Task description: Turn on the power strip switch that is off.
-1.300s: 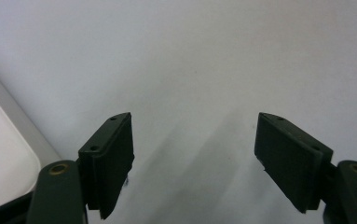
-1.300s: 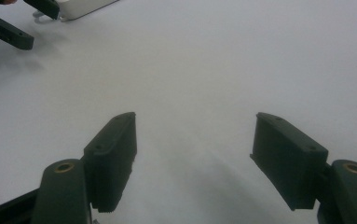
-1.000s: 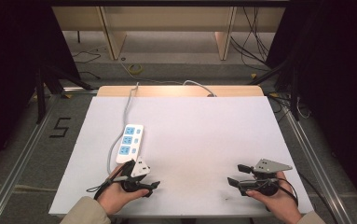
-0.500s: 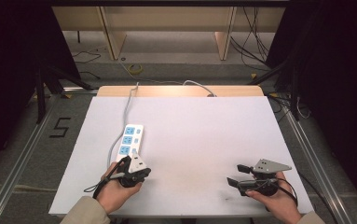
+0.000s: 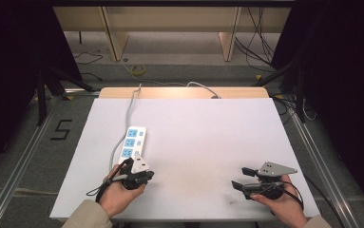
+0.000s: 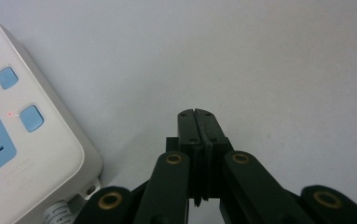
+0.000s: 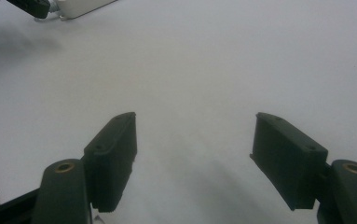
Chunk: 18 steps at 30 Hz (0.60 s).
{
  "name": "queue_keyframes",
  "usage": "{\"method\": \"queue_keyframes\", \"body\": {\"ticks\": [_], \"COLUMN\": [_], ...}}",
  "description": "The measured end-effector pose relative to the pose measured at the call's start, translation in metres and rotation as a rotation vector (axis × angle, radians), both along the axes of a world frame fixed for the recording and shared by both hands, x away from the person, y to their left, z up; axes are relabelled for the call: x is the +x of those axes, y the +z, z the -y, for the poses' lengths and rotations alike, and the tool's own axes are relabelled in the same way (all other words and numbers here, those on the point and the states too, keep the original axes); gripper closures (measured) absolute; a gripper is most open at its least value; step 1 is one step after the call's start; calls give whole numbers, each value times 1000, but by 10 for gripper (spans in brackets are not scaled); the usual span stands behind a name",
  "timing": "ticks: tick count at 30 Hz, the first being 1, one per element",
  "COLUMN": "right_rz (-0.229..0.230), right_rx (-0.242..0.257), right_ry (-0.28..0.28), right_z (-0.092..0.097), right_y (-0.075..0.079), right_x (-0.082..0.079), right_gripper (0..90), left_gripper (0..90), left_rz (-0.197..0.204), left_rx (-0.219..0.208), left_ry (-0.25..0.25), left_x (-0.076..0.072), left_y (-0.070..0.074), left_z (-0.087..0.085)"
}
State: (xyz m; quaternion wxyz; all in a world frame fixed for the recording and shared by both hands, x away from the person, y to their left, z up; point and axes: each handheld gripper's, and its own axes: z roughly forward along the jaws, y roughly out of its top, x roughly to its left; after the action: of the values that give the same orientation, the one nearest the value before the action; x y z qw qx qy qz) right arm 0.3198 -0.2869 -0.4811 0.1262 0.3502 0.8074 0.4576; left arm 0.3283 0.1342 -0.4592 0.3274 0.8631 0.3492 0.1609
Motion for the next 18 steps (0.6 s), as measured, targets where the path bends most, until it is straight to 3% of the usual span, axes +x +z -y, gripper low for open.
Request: {"method": "queue_keyframes", "body": {"ticks": [18], "right_rz": [0], "right_rx": [-5], "right_ry": [4], "right_z": [-1], "right_y": [-1], "right_x": [0], "right_gripper": [314], "left_gripper": [896], "left_rz": [-26], "left_rx": [21], "left_ry": [16], "left_x": [10], "left_y": [3], "left_z": [1]}}
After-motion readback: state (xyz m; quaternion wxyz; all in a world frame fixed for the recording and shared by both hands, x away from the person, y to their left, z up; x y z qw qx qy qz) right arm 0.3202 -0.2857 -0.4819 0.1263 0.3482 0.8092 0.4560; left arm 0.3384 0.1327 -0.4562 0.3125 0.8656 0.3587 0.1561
